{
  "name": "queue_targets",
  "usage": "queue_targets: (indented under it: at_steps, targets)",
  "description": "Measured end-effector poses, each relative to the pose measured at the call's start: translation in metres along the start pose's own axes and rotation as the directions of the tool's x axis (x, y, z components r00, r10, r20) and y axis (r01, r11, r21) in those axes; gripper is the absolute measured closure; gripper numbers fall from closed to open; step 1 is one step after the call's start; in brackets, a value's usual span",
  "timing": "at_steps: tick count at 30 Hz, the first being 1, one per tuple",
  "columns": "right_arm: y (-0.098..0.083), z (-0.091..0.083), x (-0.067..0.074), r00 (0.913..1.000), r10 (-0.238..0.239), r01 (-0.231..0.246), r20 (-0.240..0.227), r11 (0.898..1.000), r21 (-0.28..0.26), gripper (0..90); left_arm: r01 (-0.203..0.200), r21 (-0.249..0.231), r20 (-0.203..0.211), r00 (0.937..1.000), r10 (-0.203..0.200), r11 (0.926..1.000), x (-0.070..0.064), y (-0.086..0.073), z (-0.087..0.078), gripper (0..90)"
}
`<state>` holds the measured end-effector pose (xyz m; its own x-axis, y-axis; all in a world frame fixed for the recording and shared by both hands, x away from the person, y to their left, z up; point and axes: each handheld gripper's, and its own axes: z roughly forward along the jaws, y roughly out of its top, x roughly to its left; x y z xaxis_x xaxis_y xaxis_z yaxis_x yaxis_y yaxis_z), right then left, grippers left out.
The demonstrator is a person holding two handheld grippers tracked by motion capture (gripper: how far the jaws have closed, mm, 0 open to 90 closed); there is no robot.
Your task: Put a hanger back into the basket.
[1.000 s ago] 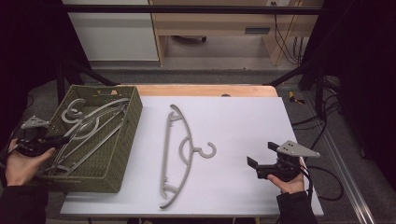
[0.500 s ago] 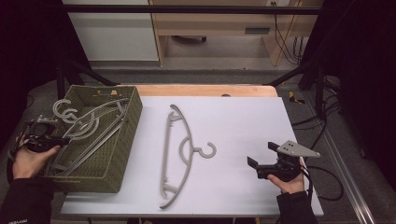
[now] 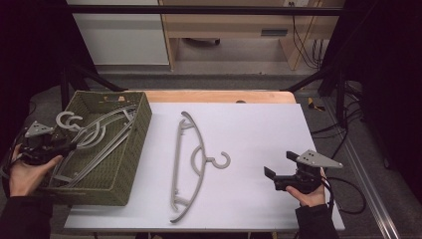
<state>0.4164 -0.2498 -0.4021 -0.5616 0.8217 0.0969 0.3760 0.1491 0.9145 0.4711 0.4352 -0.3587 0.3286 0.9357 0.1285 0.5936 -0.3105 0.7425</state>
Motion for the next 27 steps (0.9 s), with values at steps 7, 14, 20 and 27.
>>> queue_targets:
  at_steps: [7, 14, 20, 27]
  targets:
    - [0.000, 0.000, 0.000, 1.0000, 0.000, 0.000, -0.001, 1.000, -0.002, 1.7, 0.024, -0.054, 0.047, 0.9987, -0.022, 0.9983, -0.020, 0.007, -0.007, 46.8]
    - [0.000, 0.000, 0.000, 1.0000, -0.002, 0.002, -0.002, 1.000, 0.000, 1.6, 0.050, -0.118, 0.079, 0.9960, -0.041, 0.9918, -0.043, 0.013, -0.013, 35.6]
    - [0.000, 0.000, 0.000, 1.0000, 0.000, 0.000, 0.001, 1.000, -0.003, 1.4, 0.082, -0.229, 0.168, 0.9848, -0.043, 0.9701, -0.064, 0.017, -0.023, 28.9]
    - [0.000, -0.001, 0.000, 1.0000, 0.002, -0.002, 0.004, 1.000, -0.008, 1.1, 0.072, -0.313, 0.263, 0.9647, 0.014, 0.9471, -0.101, 0.016, -0.029, 24.6]
